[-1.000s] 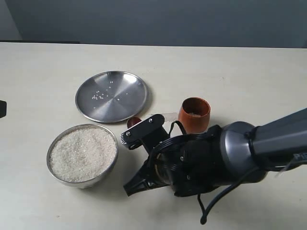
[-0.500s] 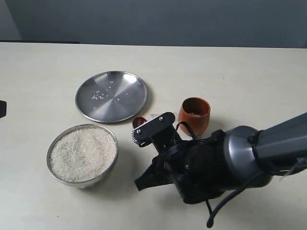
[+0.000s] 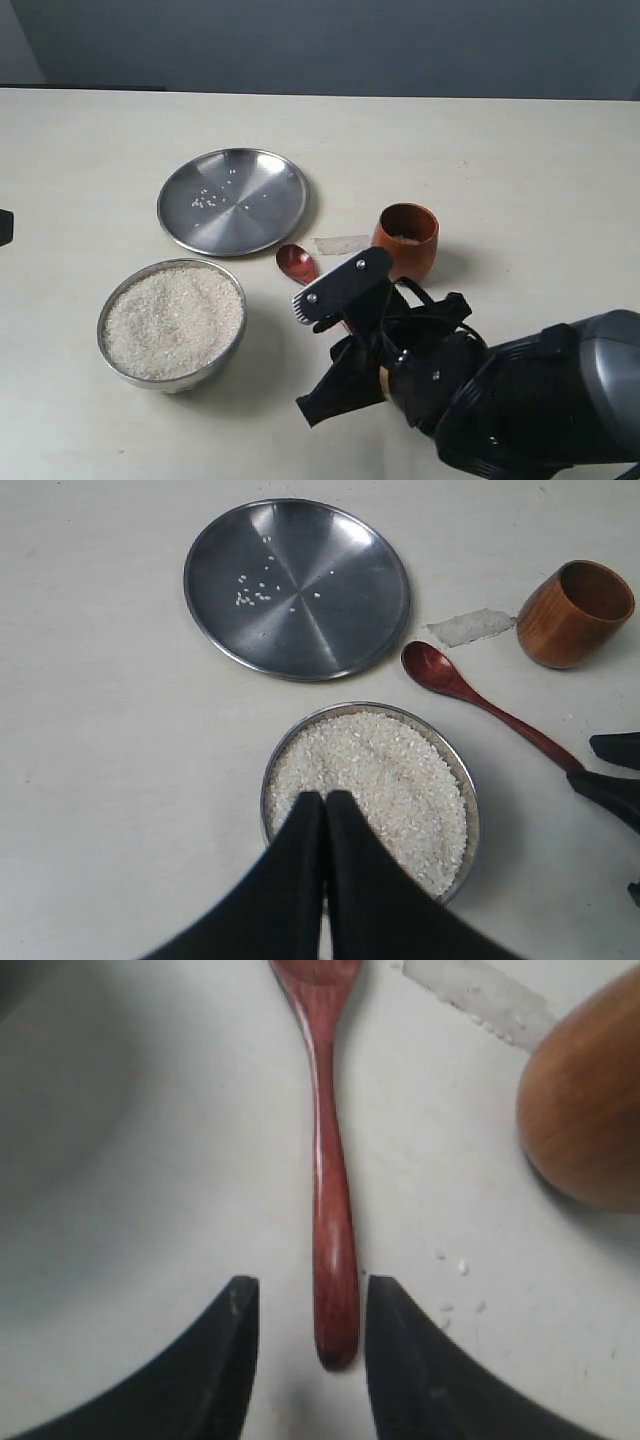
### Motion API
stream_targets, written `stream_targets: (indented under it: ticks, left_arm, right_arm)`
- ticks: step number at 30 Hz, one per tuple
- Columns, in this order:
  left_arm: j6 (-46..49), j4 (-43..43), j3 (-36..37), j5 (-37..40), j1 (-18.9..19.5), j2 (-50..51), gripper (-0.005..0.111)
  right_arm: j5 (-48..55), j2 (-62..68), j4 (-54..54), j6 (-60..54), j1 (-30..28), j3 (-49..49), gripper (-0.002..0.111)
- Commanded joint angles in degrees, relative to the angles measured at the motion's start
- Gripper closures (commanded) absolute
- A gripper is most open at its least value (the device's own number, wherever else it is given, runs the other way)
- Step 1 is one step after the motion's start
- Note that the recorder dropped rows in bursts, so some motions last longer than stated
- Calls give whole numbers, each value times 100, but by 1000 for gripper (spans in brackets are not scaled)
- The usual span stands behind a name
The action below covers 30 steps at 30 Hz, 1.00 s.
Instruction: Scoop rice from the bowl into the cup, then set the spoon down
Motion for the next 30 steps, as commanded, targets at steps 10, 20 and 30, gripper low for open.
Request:
stream_targets:
  ticks: [10, 20, 30]
  left_arm:
    - [6, 6, -30, -64, -23, 9, 106]
    - [6, 6, -30, -64, -23, 9, 106]
    - [6, 6, -30, -64, -23, 9, 106]
  right_arm:
    - [507, -92, -769, 1040, -2, 53, 80]
    - [309, -71, -427, 1040, -2, 53, 101]
    - [-415, -71, -439, 1040, -603, 53, 108]
